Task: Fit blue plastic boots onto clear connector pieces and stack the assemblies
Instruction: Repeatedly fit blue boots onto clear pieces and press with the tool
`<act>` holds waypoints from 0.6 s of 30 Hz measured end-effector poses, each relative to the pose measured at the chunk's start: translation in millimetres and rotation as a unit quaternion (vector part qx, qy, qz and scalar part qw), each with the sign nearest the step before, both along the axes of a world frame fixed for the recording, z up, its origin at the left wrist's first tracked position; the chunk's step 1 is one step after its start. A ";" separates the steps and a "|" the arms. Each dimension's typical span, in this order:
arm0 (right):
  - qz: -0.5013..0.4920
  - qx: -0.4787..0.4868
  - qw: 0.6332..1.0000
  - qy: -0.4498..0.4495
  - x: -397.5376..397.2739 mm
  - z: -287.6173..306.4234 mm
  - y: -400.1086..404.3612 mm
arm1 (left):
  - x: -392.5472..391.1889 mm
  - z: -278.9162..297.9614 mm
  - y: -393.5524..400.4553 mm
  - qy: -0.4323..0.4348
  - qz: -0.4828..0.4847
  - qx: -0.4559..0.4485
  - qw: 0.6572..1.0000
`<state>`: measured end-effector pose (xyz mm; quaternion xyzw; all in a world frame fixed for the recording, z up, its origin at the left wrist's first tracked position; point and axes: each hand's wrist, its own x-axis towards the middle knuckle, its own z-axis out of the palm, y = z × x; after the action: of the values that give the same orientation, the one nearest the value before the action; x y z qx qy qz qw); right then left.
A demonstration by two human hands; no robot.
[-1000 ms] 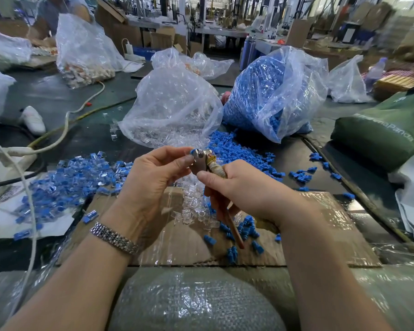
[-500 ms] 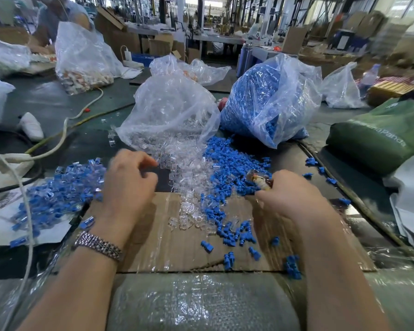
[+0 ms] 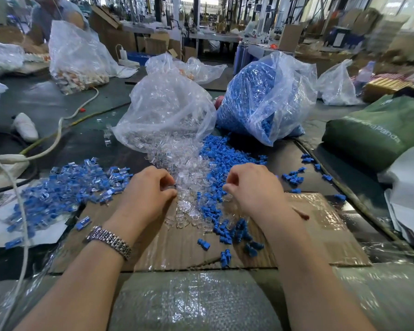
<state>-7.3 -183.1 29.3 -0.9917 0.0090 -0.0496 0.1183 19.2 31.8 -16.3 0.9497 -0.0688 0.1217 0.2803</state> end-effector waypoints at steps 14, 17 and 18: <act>0.038 -0.039 0.998 0.023 6.3 -16.2 11.1 | -5.0 8.3 5.9 0.051 -0.010 -0.085 0.995; 0.022 0.024 0.999 0.011 6.5 -12.5 0.9 | -5.8 13.3 4.9 0.071 -0.020 -0.169 0.983; 0.019 0.054 0.998 0.009 6.7 -11.4 -2.2 | -6.5 15.1 4.9 0.084 -0.024 -0.204 0.975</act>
<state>-0.6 -185.3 17.8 -0.9843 -0.0059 -0.0381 0.1721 12.8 36.7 -1.2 0.8775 -0.0418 0.0458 0.4756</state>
